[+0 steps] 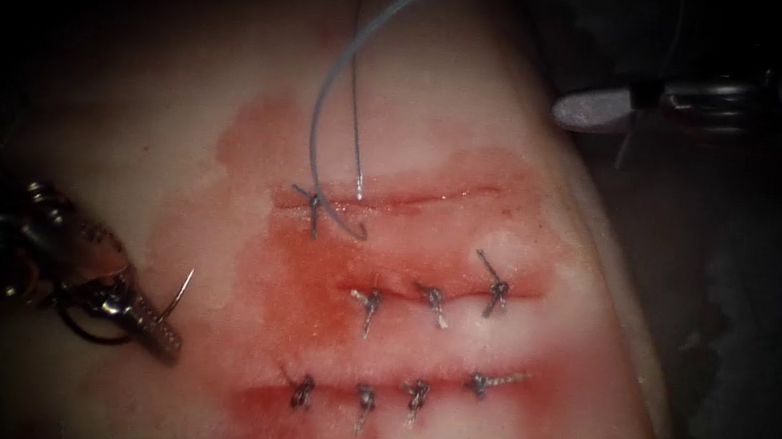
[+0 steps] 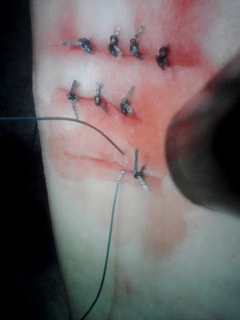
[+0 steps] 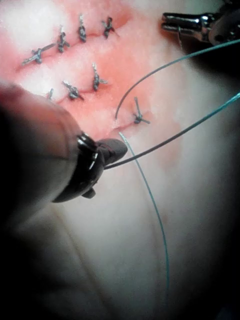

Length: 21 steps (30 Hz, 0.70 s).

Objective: Wound Closure
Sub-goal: Pull the thread through the tissue using the right gripper, leaving only a short tail on the top half of the tissue

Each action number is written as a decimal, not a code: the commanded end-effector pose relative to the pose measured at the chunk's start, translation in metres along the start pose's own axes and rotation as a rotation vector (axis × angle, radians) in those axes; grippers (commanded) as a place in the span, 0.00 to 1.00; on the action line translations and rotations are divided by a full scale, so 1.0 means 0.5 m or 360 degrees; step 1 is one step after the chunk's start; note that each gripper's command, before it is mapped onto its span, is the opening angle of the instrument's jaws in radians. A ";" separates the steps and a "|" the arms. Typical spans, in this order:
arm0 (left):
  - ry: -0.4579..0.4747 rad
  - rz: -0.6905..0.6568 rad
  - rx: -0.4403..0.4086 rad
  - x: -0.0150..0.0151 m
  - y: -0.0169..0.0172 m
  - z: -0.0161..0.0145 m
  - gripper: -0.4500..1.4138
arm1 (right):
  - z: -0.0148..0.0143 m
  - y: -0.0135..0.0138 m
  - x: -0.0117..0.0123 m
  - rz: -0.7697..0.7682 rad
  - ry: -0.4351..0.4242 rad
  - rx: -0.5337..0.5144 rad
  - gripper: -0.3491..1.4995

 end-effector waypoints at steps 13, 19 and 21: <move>-0.0004 -0.0005 -0.0001 -0.0015 0.0009 0.0007 0.27 | 0.0047 0.0056 0.0051 0.0041 -0.0181 -0.0437 0.96; -0.0005 -0.0005 -0.0003 -0.0016 0.0009 0.0009 0.28 | 0.0032 0.0037 0.0094 -0.0594 -0.0280 -0.0439 0.96; -0.0005 -0.0005 -0.0003 -0.0016 0.0009 0.0009 0.28 | 0.0032 0.0029 0.0109 -0.0982 -0.0341 -0.0423 0.97</move>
